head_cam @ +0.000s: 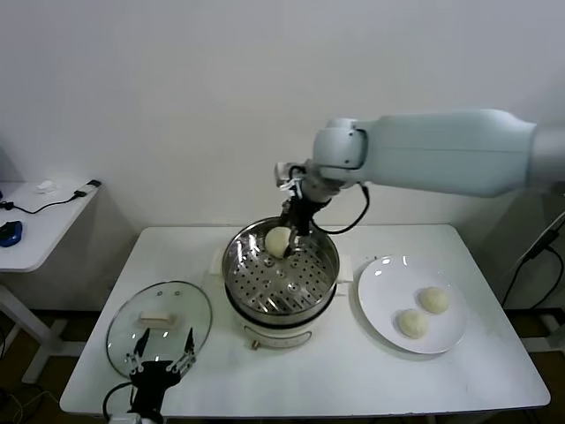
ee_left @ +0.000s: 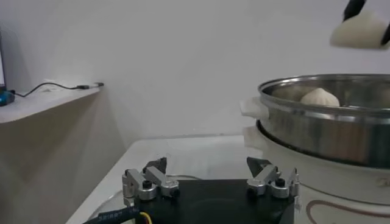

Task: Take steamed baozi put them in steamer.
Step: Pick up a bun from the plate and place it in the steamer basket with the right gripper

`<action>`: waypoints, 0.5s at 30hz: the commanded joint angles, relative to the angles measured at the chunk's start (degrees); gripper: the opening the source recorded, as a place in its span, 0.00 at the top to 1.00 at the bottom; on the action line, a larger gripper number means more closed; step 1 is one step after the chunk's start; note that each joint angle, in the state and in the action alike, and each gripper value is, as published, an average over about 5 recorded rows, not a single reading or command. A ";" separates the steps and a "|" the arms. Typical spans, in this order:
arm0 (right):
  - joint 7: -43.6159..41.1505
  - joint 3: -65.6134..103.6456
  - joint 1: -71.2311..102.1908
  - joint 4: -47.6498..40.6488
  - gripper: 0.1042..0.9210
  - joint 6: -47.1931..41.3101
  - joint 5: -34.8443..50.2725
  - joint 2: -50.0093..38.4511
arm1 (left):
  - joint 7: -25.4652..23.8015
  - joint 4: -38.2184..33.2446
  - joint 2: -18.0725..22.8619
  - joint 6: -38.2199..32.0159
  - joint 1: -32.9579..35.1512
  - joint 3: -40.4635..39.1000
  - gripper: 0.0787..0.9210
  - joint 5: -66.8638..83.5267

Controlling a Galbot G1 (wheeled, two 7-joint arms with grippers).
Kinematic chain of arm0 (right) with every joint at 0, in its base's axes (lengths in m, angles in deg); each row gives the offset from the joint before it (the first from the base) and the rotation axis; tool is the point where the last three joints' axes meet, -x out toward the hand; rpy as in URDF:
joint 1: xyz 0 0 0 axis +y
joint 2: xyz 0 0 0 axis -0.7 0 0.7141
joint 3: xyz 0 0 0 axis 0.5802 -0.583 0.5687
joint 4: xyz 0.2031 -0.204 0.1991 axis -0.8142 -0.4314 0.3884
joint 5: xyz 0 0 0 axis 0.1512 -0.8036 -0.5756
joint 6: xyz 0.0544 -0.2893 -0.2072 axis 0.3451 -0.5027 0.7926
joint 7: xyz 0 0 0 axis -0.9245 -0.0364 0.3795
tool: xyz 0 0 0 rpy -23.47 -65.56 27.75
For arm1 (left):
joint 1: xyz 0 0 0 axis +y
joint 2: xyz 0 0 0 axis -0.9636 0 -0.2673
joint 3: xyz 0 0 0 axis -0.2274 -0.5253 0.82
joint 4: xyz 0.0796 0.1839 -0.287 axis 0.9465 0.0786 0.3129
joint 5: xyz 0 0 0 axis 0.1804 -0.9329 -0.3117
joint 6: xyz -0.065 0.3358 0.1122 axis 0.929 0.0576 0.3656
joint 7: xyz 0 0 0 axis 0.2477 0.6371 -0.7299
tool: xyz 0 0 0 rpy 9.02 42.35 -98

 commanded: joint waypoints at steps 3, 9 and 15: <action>3.21 0.44 10.36 -11.36 0.23 -1.98 0.11 10.94 | -0.03 0.47 0.00 0.05 -0.30 0.26 0.12 0.13; 4.10 1.00 13.15 -13.77 0.23 -2.05 -0.81 12.97 | -0.21 0.80 0.00 0.24 -0.61 0.31 0.12 0.15; 5.02 0.95 14.72 -14.54 0.23 -2.59 -2.00 13.52 | -0.54 0.79 0.01 0.43 -0.83 0.31 0.12 0.14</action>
